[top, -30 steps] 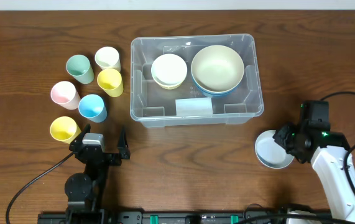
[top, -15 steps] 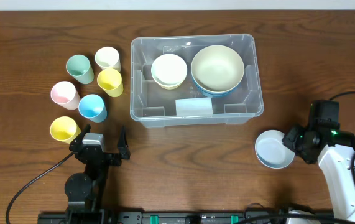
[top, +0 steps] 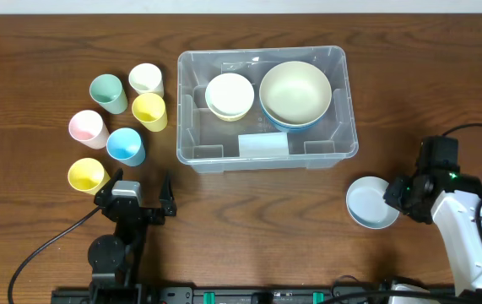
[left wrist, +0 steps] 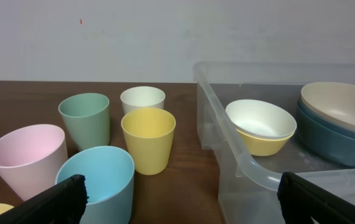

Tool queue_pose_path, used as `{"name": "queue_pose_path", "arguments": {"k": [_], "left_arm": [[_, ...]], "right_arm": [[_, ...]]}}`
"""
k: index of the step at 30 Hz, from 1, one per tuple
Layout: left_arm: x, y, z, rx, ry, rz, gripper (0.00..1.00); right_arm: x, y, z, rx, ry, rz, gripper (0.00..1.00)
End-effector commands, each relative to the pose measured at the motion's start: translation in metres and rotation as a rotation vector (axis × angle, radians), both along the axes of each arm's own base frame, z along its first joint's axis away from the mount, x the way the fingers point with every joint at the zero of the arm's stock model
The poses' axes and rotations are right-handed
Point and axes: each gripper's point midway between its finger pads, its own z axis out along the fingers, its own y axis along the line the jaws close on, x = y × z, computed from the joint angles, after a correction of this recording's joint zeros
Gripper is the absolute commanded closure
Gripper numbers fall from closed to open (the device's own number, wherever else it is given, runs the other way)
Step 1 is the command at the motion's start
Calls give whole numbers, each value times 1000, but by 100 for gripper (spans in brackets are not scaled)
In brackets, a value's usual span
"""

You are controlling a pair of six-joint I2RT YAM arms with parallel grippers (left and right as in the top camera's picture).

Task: Pack container
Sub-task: 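Adjust the right gripper around the pale blue bowl rim and grasp, then lift the pale blue bowl and carry it over the container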

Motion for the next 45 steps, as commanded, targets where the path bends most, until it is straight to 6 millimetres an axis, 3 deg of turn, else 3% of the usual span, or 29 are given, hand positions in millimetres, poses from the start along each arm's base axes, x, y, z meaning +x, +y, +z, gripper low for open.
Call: {"name": "queue_pose_path", "arguments": {"k": [1, 18, 24, 27, 32, 36, 39, 45], "left_arm": [[-1, -1, -15, 9, 42, -9, 2], [-1, -1, -15, 9, 42, -9, 2], [-1, -1, -15, 9, 42, -9, 2], [-1, -1, -15, 9, 42, -9, 2], [-1, -1, -15, 9, 42, -9, 2], [-1, -1, -15, 9, 42, -9, 2], [-1, -1, -15, 9, 42, -9, 2], [-1, -1, -15, 9, 42, -9, 2]], "right_arm": [[-1, -5, -3, -13, 22, -2, 75], [-8, -3, -25, 4, 94, -5, 83], [-9, -6, -27, -7, 93, -47, 99], [-7, -11, -27, -13, 79, -72, 99], [-9, -43, -20, -46, 59, -225, 99], [-2, -69, -6, -13, -7, -337, 99], [20, -79, 17, 44, -113, -333, 99], [78, -76, 108, 132, -394, -227, 99]]}}
